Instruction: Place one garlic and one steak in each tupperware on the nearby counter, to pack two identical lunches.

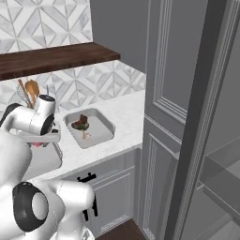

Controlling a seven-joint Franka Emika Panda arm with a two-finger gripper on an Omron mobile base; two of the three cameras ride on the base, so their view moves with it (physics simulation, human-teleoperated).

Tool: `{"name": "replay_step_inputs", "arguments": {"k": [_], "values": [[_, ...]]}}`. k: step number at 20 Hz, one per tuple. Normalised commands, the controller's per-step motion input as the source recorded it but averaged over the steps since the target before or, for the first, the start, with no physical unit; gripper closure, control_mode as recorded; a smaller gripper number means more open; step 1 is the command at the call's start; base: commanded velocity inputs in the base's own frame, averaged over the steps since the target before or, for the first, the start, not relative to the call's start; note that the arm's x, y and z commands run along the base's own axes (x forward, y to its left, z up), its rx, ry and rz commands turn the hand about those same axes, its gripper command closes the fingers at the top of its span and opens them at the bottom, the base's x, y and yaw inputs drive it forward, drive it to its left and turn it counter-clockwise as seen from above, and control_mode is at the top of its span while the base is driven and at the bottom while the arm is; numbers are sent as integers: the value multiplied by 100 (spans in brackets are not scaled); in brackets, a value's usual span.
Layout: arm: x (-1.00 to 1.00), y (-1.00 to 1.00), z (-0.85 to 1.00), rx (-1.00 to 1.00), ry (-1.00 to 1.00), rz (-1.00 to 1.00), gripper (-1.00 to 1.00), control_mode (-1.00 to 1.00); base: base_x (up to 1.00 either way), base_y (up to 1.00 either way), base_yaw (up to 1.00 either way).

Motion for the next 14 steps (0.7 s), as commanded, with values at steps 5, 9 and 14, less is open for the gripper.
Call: {"name": "replay_step_inputs", "arguments": {"k": [5, 9, 14], "values": [[61, 56, -49, -1, 10, 8, 100, -100, 0, 0, 0], [70, 50, -48, -3, 7, 1, 100, -100, 0, 0, 0], [27, 58, -46, -10, 1, 0, 100, -100, 0, 0, 0]]}}
